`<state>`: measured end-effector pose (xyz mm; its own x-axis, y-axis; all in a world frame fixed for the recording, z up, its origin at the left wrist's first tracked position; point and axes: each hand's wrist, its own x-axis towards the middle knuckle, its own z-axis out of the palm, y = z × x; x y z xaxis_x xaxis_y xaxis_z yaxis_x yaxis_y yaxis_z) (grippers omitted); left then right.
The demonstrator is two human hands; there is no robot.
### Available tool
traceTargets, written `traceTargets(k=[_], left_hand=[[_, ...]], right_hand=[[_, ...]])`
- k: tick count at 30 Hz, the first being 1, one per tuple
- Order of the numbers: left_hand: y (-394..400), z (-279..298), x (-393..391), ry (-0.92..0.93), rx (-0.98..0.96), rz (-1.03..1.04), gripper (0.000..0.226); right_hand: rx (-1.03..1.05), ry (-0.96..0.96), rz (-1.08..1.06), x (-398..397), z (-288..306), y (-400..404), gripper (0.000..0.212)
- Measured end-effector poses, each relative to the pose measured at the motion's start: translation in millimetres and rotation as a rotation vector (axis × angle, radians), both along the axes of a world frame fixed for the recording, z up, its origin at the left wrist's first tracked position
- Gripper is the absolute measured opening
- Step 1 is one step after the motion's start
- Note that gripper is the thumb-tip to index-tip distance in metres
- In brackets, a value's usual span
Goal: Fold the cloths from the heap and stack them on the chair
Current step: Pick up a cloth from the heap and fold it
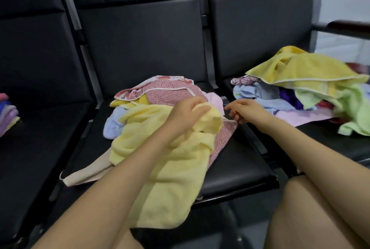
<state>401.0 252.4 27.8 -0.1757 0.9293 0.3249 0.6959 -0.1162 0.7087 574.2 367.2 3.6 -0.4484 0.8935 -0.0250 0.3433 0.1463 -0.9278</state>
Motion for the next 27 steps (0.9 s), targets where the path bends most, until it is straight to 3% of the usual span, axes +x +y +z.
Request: traceTargets(k=[3, 6, 11, 15, 18, 20, 22, 25, 27], left_hand=[[-26, 28, -25, -0.623, 0.234, 0.165, 0.012], [-51, 39, -59, -0.973, 0.287, 0.195, 0.014], [-89, 42, -93, -1.126, 0.327, 0.407, 0.017], [-128, 31, -132, -1.159, 0.319, 0.599, 0.022], [-153, 8, -163, -1.074, 0.105, 0.752, 0.024], [-164, -11, -178, -0.87, -0.156, 0.853, 0.028], [-169, -23, -186, -0.647, -0.293, 0.898, 0.036], [-167, -24, -180, -0.192, -0.144, 0.833, 0.04], [-162, -20, -161, -0.054, -0.068, 0.674, 0.035]], right_hand=[[-0.021, 0.208, 0.086, -13, 17, -11, 0.018], [0.072, 0.203, 0.229, -41, 25, -27, 0.022], [0.175, 0.044, 0.54, -101, 12, -66, 0.038], [0.431, -0.188, 0.543, -141, 0, -71, 0.055], [0.449, -0.17, 0.463, -154, 0, -71, 0.055], [0.52, -0.2, 0.457, -162, 1, -74, 0.057], [0.54, -0.174, 0.465, -174, 2, -79, 0.058], [0.504, -0.167, 0.497, -200, 10, -83, 0.056], [0.567, -0.26, 0.544, -214, 13, -84, 0.038]])
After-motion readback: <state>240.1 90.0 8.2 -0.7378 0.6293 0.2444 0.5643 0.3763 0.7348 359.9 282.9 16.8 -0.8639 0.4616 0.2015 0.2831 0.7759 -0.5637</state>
